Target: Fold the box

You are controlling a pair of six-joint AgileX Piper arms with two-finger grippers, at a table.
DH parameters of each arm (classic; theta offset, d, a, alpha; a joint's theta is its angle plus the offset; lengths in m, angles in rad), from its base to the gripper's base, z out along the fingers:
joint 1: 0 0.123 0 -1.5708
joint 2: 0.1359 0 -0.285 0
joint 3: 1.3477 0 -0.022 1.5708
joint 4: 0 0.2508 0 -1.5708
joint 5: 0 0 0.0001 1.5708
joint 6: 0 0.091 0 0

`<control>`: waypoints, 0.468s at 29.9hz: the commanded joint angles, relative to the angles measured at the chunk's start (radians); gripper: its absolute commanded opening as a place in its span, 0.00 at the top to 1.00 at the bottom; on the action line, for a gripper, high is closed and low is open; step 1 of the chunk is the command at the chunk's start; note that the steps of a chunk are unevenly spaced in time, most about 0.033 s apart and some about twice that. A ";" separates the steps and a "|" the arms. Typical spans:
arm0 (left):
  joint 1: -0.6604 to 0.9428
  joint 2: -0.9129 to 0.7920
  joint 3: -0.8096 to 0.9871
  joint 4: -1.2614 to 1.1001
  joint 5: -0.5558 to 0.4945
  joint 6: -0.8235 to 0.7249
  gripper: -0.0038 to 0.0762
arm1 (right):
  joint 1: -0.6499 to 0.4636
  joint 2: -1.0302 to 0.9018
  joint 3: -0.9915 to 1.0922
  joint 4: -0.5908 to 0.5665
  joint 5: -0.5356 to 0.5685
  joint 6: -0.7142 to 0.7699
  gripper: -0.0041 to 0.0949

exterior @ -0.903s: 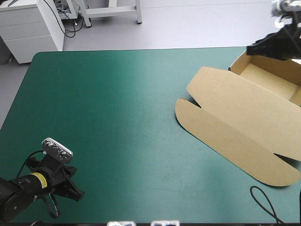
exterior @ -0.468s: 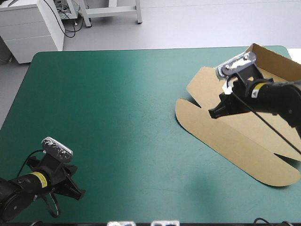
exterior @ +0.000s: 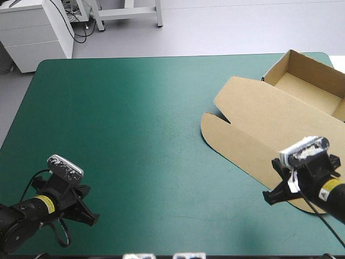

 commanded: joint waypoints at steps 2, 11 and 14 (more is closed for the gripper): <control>-0.001 0.002 -0.023 0.000 -0.047 -0.036 0.96 | 0.003 -0.143 0.106 -0.004 -0.125 0.004 0.97; -0.001 -0.002 0.053 -0.004 -0.079 -0.030 0.96 | 0.003 -0.331 0.258 -0.014 -0.152 0.052 0.97; -0.001 -0.002 0.082 -0.011 -0.089 -0.030 0.96 | 0.003 -0.342 0.277 -0.014 -0.141 0.052 0.97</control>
